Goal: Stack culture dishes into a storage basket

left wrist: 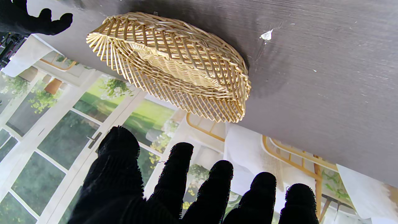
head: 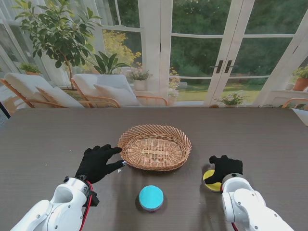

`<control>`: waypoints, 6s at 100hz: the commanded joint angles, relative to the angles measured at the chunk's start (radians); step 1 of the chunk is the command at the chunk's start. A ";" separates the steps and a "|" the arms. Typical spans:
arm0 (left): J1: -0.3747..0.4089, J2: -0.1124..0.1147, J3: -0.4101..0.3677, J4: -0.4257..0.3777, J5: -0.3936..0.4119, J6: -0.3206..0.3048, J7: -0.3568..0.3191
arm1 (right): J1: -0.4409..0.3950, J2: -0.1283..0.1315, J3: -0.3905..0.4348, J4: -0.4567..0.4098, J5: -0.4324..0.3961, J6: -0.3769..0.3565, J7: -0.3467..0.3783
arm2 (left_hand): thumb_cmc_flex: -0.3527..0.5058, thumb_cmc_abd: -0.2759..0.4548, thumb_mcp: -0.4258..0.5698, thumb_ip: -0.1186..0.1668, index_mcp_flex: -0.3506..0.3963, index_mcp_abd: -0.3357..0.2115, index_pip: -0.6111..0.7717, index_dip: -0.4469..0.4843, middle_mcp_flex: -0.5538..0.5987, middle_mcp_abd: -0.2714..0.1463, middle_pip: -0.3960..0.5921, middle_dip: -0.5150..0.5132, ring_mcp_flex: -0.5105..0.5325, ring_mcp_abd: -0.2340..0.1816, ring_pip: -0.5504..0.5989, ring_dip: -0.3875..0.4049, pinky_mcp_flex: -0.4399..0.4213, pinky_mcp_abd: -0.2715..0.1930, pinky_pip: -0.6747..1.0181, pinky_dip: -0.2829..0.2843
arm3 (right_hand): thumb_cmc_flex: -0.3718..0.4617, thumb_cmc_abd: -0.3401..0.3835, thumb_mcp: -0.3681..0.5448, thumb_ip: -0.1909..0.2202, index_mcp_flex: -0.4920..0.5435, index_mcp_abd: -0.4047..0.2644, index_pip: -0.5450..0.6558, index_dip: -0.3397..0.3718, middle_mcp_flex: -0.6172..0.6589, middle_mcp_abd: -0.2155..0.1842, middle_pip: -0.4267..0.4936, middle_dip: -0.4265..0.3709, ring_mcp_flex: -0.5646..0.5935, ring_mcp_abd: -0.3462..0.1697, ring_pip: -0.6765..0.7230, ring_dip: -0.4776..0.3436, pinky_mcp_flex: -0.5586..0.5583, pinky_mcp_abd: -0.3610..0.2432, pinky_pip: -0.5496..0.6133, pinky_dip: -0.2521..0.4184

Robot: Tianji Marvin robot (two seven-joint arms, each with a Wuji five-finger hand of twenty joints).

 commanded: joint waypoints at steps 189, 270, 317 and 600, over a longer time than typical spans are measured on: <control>0.011 -0.002 -0.006 -0.013 0.002 -0.003 -0.025 | -0.052 -0.002 -0.037 -0.015 0.011 0.027 0.018 | 0.021 0.063 -0.007 0.032 0.015 -0.025 0.006 0.006 0.019 0.008 0.000 0.004 0.031 0.015 0.013 0.012 -0.006 -0.015 -0.014 0.024 | 0.283 -0.100 0.106 0.046 0.008 0.111 0.276 -0.046 0.206 0.061 0.101 0.032 0.269 -0.055 0.082 0.017 0.038 0.033 0.149 0.018; 0.026 -0.003 -0.013 -0.024 0.011 -0.001 -0.021 | -0.062 -0.006 -0.002 -0.068 0.001 -0.021 0.010 | 0.022 0.065 -0.007 0.032 0.020 -0.027 0.008 0.007 0.018 0.009 -0.001 0.004 0.031 0.016 0.013 0.012 -0.005 -0.014 -0.014 0.024 | 0.271 -0.228 0.672 -0.035 0.009 0.084 0.334 -0.043 0.249 0.030 0.153 0.073 0.386 -0.131 0.129 0.017 0.177 0.001 0.210 -0.016; 0.036 -0.003 -0.018 -0.032 0.013 0.004 -0.024 | -0.086 -0.005 0.026 -0.155 -0.017 -0.113 0.044 | 0.040 0.069 -0.007 0.034 0.028 -0.029 0.011 0.008 0.019 0.008 0.000 0.004 0.032 0.015 0.014 0.012 -0.005 -0.015 -0.014 0.024 | 0.275 -0.229 0.665 -0.037 0.022 0.082 0.335 -0.046 0.246 0.030 0.154 0.076 0.397 -0.140 0.131 0.017 0.190 -0.003 0.208 -0.022; 0.074 -0.006 -0.030 -0.056 0.046 0.032 0.001 | 0.050 0.007 -0.397 -0.184 0.086 -0.451 -0.245 | 0.042 0.070 -0.006 0.034 0.032 -0.022 0.012 0.009 0.020 0.010 0.000 0.004 0.034 0.017 0.014 0.013 -0.004 -0.015 -0.013 0.025 | 0.222 -0.243 0.641 -0.062 -0.008 0.060 0.350 -0.049 0.134 0.033 0.167 0.072 0.317 -0.136 0.146 0.009 0.127 -0.016 0.178 -0.020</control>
